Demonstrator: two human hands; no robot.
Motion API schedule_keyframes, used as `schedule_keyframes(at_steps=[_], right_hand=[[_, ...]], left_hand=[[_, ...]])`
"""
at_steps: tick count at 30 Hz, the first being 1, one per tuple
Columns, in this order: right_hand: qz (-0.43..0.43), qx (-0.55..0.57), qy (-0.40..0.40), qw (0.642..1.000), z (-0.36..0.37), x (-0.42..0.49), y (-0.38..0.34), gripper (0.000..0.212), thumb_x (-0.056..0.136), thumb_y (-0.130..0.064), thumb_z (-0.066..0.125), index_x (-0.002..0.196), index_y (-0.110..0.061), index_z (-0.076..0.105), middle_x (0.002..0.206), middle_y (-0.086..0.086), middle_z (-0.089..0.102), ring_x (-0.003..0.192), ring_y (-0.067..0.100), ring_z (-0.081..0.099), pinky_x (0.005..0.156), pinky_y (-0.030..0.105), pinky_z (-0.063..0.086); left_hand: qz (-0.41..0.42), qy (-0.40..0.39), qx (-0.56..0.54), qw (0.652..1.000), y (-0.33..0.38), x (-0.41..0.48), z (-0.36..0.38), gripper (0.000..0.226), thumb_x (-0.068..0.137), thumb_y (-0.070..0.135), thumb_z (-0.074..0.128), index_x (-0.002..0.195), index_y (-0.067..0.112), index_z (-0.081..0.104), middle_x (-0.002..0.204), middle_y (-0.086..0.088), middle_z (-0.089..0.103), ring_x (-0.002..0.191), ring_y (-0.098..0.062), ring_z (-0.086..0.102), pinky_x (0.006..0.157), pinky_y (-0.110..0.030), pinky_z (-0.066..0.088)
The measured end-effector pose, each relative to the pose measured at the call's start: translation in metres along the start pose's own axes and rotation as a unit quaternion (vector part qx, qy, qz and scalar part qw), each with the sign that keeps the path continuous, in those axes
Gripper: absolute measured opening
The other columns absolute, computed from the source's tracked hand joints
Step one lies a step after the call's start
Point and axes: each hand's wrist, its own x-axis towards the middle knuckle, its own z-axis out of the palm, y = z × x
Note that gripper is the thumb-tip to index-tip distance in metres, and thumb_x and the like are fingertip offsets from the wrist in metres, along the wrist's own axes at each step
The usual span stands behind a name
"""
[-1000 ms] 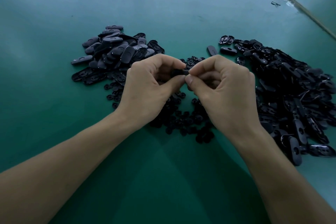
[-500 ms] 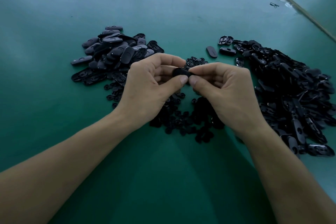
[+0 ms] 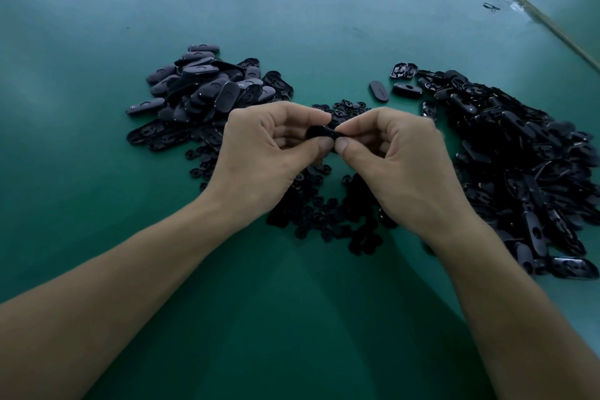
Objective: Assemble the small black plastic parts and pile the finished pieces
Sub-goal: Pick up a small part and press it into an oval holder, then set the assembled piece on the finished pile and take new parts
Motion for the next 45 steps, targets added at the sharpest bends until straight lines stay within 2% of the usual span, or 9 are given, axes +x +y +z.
schedule_keyframes(at_steps=[15, 19, 24, 27, 31, 34, 38, 41, 45], right_hand=[[0.021, 0.052, -0.022, 0.998, -0.007, 0.003, -0.002, 0.012, 0.088, -0.012, 0.075, 0.088, -0.025, 0.076, 0.079, -0.008, 0.075, 0.074, 0.004, 0.07, 0.073, 0.024, 0.056], [0.024, -0.13, 0.063, 0.989, -0.018, 0.009, 0.007, 0.02, 0.098, -0.028, 0.062, 0.114, -0.026, 0.073, 0.102, -0.013, 0.072, 0.095, 0.004, 0.065, 0.088, 0.021, 0.051], [0.178, -0.398, 0.05, 0.899, -0.028, 0.007, 0.028, 0.039, 0.103, -0.032, 0.045, 0.142, -0.034, 0.05, 0.144, 0.007, 0.044, 0.131, 0.031, 0.03, 0.104, 0.047, 0.026], [0.19, -0.396, 0.044, 0.897, -0.027, 0.005, 0.031, 0.04, 0.102, -0.025, 0.043, 0.14, -0.031, 0.054, 0.136, 0.007, 0.053, 0.125, 0.032, 0.038, 0.096, 0.045, 0.031], [0.158, -0.433, 0.066, 0.885, -0.029, 0.005, 0.024, 0.038, 0.1, -0.014, 0.048, 0.129, -0.031, 0.066, 0.121, 0.008, 0.066, 0.112, 0.037, 0.051, 0.085, 0.043, 0.036], [0.13, -0.383, 0.092, 0.91, -0.029, 0.004, 0.018, 0.033, 0.097, -0.006, 0.054, 0.115, -0.024, 0.075, 0.113, 0.012, 0.069, 0.094, 0.037, 0.063, 0.085, 0.046, 0.054], [0.125, -0.326, 0.132, 0.928, -0.028, 0.003, 0.015, 0.034, 0.096, 0.001, 0.056, 0.112, -0.02, 0.076, 0.11, 0.013, 0.069, 0.084, 0.032, 0.066, 0.081, 0.039, 0.057], [0.095, -0.303, 0.156, 0.935, -0.028, 0.005, 0.016, 0.033, 0.096, -0.003, 0.058, 0.12, -0.023, 0.071, 0.113, 0.009, 0.069, 0.097, 0.026, 0.068, 0.091, 0.035, 0.054], [0.029, -0.169, 0.163, 0.972, -0.024, 0.006, 0.01, 0.033, 0.091, -0.006, 0.067, 0.118, -0.025, 0.068, 0.087, -0.016, 0.067, 0.084, 0.001, 0.068, 0.082, 0.013, 0.052]], left_hand=[[-0.01, 0.017, -0.005, 1.0, 0.0, -0.002, 0.002, 0.023, 0.079, -0.002, 0.081, 0.086, 0.019, 0.074, 0.07, 0.0, 0.074, 0.057, -0.012, 0.07, 0.056, -0.02, 0.056], [-0.007, 0.057, -0.029, 0.998, -0.004, 0.0, 0.0, 0.021, 0.086, -0.003, 0.073, 0.092, 0.018, 0.073, 0.07, 0.0, 0.072, 0.061, -0.016, 0.07, 0.06, -0.024, 0.057], [-0.027, 0.132, -0.096, 0.986, -0.006, 0.005, -0.002, 0.023, 0.096, -0.003, 0.061, 0.101, 0.017, 0.068, 0.08, 0.002, 0.067, 0.073, -0.01, 0.066, 0.069, -0.026, 0.059], [-0.068, 0.184, -0.162, 0.967, -0.005, 0.009, -0.002, 0.024, 0.098, -0.002, 0.057, 0.114, 0.014, 0.06, 0.101, -0.005, 0.065, 0.085, -0.009, 0.068, 0.076, -0.025, 0.059], [-0.118, 0.23, -0.181, 0.949, -0.004, 0.016, -0.005, 0.064, 0.095, -0.007, 0.06, 0.151, 0.007, 0.032, 0.116, 0.001, 0.056, 0.105, -0.005, 0.064, 0.089, -0.024, 0.056], [-0.13, 0.231, -0.15, 0.952, -0.005, 0.015, -0.006, 0.079, 0.093, -0.005, 0.063, 0.158, 0.011, 0.02, 0.122, 0.011, 0.053, 0.118, 0.0, 0.058, 0.106, -0.029, 0.049], [-0.112, 0.208, -0.102, 0.966, -0.008, 0.012, -0.006, 0.089, 0.091, -0.004, 0.064, 0.161, 0.017, 0.011, 0.163, 0.005, 0.026, 0.134, 0.0, 0.047, 0.105, -0.023, 0.047], [-0.061, 0.185, -0.064, 0.979, -0.009, 0.008, -0.005, 0.09, 0.09, -0.005, 0.065, 0.16, 0.025, 0.015, 0.166, 0.011, 0.012, 0.135, -0.003, 0.046, 0.099, -0.018, 0.049], [-0.01, 0.145, -0.013, 0.989, -0.007, 0.005, -0.004, 0.055, 0.089, 0.001, 0.07, 0.136, 0.025, 0.055, 0.142, 0.003, 0.053, 0.118, -0.006, 0.061, 0.089, -0.019, 0.054]])
